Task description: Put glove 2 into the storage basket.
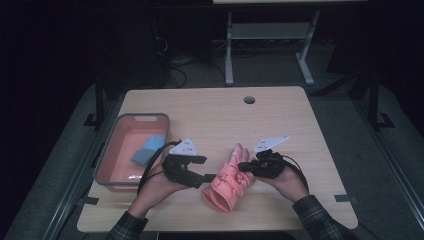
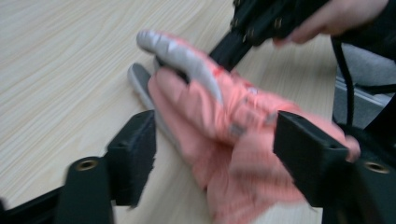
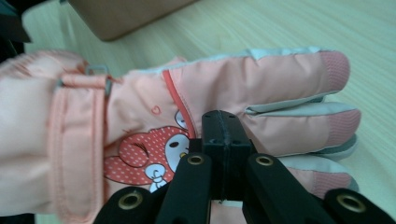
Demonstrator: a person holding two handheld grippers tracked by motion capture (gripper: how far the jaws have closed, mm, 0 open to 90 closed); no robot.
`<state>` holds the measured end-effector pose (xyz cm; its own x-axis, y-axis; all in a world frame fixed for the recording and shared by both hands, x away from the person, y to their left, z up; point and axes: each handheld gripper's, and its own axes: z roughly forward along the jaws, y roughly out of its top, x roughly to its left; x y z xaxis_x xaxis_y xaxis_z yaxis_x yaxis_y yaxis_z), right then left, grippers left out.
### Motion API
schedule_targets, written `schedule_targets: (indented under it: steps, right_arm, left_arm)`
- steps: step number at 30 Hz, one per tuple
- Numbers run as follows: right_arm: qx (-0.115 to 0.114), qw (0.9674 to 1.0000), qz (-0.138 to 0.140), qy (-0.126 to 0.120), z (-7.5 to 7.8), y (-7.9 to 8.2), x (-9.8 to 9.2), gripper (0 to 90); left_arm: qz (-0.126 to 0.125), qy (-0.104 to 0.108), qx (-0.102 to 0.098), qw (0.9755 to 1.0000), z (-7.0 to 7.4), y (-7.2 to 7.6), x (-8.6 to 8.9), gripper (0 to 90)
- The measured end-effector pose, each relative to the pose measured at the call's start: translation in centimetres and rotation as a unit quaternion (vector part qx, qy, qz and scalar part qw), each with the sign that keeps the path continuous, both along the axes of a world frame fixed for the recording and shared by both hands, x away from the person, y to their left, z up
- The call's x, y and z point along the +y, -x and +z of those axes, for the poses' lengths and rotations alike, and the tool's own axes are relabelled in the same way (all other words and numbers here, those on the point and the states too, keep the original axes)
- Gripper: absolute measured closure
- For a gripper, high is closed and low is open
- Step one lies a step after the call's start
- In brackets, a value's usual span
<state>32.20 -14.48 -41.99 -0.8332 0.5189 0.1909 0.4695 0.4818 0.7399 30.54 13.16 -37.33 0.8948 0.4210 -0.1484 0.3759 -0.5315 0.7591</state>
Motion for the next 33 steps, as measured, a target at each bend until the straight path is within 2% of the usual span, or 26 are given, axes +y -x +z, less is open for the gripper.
schedule_targets:
  steps: [2, 4, 7, 14, 16, 20, 22, 24, 27, 28, 32, 33]
  right_arm:
    - [0.000, 0.9999, -0.001, 0.014, -0.4, -0.2, 0.4, 90.0]
    - [0.005, 0.9998, -0.003, 0.020, -0.8, -0.3, 0.6, 90.0]
    - [0.003, 0.9997, -0.002, 0.025, -1.1, -0.4, 0.7, 90.0]
    - [0.001, 0.9994, -0.002, 0.033, -1.6, -0.3, 1.1, 90.0]
    - [-0.001, 0.9993, -0.001, 0.038, -1.7, -0.2, 1.2, 90.0]
    - [-0.003, 0.9990, 0.001, 0.045, -1.8, -0.2, 1.4, 90.0]
    - [-0.002, 0.9989, 0.002, 0.048, -1.8, -0.1, 1.4, 90.0]
    - [-0.003, 0.9988, 0.003, 0.049, -1.9, -0.1, 1.4, 90.0]
    - [-0.007, 0.9986, 0.006, 0.051, -2.0, -0.1, 1.4, 90.0]
    - [-0.005, 0.9986, 0.007, 0.053, -2.0, -0.1, 1.4, 90.0]
    - [-0.001, 0.9988, 0.006, 0.049, -2.2, -0.1, 1.4, 90.0]
    - [-0.001, 0.9987, 0.006, 0.050, -2.2, -0.1, 1.4, 90.0]
  left_arm:
    - [-0.002, 0.006, 0.014, 0.9999, -0.4, -0.9, -0.9, 23.8]
    - [-0.009, -0.003, 0.030, 0.9995, -1.0, -1.7, -1.9, 21.2]
    - [-0.006, -0.010, 0.050, 0.9987, -2.0, -2.7, -2.9, 18.1]
    - [0.007, -0.009, 0.079, 0.9968, -3.8, -4.5, -3.7, 13.3]
    - [0.004, 0.002, 0.098, 0.9952, -4.6, -4.8, -4.0, 13.1]
    - [-0.005, 0.001, 0.127, 0.9919, -6.1, -5.4, -4.7, 12.6]
    - [-0.001, 0.001, 0.145, 0.9894, -6.7, -5.5, -4.8, 12.6]
    - [-0.001, -0.001, 0.154, 0.9880, -7.2, -5.7, -4.7, 12.6]
    - [-0.006, 0.006, 0.182, 0.9832, -8.3, -6.1, -4.5, 12.5]
    - [-0.008, 0.007, 0.187, 0.9823, -8.5, -6.2, -4.5, 12.6]
    - [-0.013, 0.005, 0.193, 0.9812, -8.8, -6.4, -4.7, 12.5]
    - [-0.013, 0.009, 0.198, 0.9800, -9.0, -6.4, -4.7, 12.5]
